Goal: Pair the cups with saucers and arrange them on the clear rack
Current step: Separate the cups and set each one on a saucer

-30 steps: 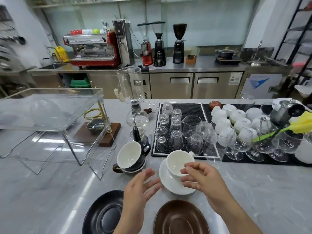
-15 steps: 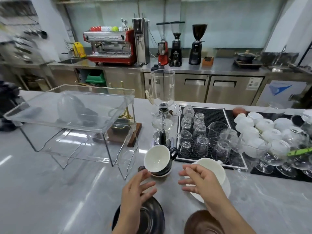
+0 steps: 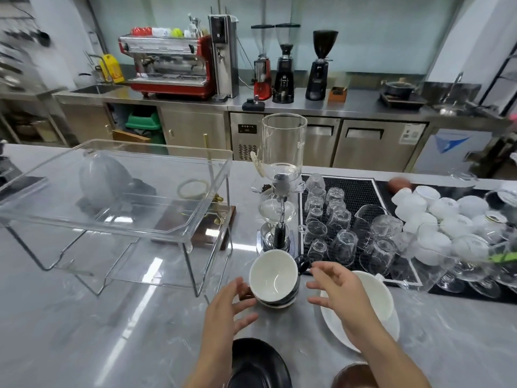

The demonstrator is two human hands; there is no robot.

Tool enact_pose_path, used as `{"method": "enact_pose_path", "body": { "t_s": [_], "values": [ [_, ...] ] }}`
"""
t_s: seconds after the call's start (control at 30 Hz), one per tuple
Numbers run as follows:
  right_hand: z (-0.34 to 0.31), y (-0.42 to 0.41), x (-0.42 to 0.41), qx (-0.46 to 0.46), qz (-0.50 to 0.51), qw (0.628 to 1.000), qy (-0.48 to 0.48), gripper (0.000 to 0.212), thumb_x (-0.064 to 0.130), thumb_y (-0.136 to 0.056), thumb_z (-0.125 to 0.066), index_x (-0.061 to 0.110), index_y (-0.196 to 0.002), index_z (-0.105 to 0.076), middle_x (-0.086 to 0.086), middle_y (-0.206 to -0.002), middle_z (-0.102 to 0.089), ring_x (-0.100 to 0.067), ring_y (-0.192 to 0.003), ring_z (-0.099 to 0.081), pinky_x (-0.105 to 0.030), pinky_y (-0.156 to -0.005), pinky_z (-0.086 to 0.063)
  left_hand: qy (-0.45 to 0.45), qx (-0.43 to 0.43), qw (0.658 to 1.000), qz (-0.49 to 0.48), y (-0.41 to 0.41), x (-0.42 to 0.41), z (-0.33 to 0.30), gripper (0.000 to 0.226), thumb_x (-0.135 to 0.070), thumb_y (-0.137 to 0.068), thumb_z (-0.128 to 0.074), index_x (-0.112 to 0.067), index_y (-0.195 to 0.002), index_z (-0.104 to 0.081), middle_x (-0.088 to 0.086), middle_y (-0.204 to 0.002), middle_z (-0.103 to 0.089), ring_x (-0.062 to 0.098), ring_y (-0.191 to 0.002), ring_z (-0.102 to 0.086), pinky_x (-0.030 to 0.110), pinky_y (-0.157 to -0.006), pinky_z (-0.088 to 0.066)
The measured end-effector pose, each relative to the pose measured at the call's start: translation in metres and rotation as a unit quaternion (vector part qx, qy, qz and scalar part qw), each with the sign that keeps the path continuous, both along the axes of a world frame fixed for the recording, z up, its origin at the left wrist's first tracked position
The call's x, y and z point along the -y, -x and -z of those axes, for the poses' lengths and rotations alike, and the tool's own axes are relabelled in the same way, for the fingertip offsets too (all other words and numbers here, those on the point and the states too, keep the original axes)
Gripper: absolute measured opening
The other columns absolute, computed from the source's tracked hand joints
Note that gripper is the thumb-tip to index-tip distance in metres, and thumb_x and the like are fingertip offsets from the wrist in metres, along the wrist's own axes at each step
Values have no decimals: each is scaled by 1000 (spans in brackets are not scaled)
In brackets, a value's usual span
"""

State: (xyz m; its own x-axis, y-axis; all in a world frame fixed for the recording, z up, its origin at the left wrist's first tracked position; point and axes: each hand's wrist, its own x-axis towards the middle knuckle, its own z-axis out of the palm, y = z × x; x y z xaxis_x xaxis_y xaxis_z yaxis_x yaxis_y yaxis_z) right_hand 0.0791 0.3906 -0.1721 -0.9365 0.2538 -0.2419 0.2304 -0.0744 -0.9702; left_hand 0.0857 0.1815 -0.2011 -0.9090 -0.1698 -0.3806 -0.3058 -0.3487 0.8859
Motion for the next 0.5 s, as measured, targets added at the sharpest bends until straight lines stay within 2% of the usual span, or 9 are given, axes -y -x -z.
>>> {"method": "enact_pose_path", "body": {
  "t_s": [0.23,0.4,0.5],
  "values": [
    [7,22,1,-7,2,999,-42,17,14,-96,-62,16,-113,-65,-3,-106,-63,-21,-94,-65,-34,-68,-62,25,3,998,49,10,-1,1,23,-20,-104,-50,-19,-109,-73,8,-116,-68,30,-91,-72,41,-71,-64],
    [12,36,3,6,-13,999,-44,19,14,-101,-55,15,-118,-64,-5,-107,-65,-23,-86,-68,-33,-66,-61,37,8,996,79,15,-3,2,28,-13,-104,-46,-19,-112,-73,6,-112,-66,28,-80,-73,32,-61,-62],
    [17,43,5,20,-17,999,-32,19,13,-102,-52,15,-115,-66,-6,-99,-65,-21,-79,-65,-36,-70,-61,30,12,996,81,17,-4,1,28,-14,-104,-47,-20,-110,-73,5,-112,-65,31,-76,-77,32,-58,-62]
  ]
}}
